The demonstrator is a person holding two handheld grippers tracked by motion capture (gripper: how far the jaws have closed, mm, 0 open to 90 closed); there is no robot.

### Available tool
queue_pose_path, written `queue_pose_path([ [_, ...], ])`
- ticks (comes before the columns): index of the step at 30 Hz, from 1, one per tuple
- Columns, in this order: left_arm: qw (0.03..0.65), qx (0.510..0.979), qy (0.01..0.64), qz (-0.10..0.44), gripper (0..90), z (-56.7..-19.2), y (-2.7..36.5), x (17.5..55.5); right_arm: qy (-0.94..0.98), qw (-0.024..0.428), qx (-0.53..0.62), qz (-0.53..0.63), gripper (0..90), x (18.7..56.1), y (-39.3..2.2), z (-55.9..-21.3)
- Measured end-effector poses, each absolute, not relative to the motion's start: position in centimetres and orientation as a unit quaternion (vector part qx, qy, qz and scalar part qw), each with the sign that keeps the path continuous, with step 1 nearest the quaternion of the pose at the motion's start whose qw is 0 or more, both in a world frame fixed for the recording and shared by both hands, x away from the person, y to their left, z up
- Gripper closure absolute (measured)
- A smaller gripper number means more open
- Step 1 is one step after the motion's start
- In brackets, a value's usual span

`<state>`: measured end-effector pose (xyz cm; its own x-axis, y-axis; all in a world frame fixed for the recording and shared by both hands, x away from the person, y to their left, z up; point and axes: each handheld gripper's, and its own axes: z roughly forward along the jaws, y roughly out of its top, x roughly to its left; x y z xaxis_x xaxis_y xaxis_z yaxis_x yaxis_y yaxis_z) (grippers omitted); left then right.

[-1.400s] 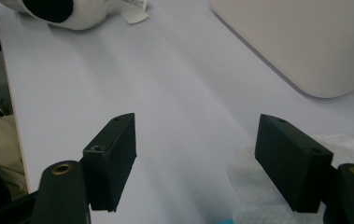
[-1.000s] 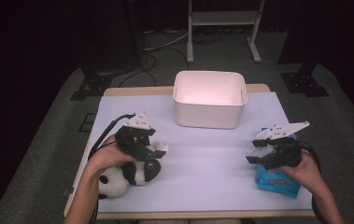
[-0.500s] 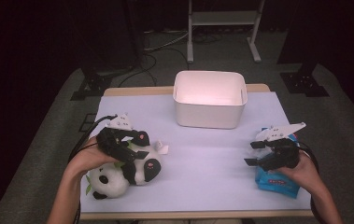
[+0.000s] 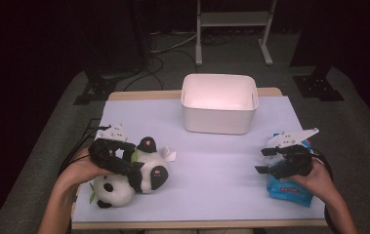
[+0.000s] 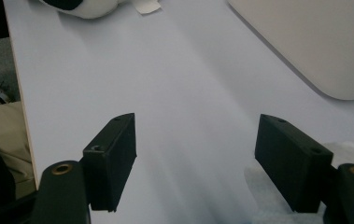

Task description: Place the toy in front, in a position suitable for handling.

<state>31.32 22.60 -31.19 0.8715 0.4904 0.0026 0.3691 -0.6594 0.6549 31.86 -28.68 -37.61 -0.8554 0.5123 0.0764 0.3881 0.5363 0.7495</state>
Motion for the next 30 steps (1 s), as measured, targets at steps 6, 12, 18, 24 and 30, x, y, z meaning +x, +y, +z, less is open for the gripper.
queue_pose_path([
  [6,0.335,0.904,0.253,0.080,33.1,-31.7,23.7,31.0,0.875,0.078,0.258,0.403,28.1,31.8,-28.7,-37.6],
  [12,0.324,0.908,0.256,0.068,42.7,-32.0,24.1,30.7,0.876,0.080,0.254,0.402,28.1,31.7,-28.4,-37.5],
  [18,0.316,0.912,0.256,0.061,51.5,-32.2,24.6,30.4,0.877,0.080,0.253,0.402,28.1,31.7,-28.4,-37.6],
  [24,0.311,0.914,0.255,0.060,56.1,-32.4,24.8,30.3,0.877,0.080,0.252,0.402,28.1,31.6,-28.4,-37.4],
  [30,0.299,0.917,0.257,0.054,61.0,-32.8,24.6,30.3,0.877,0.080,0.251,0.402,28.1,31.6,-28.3,-37.5],
])
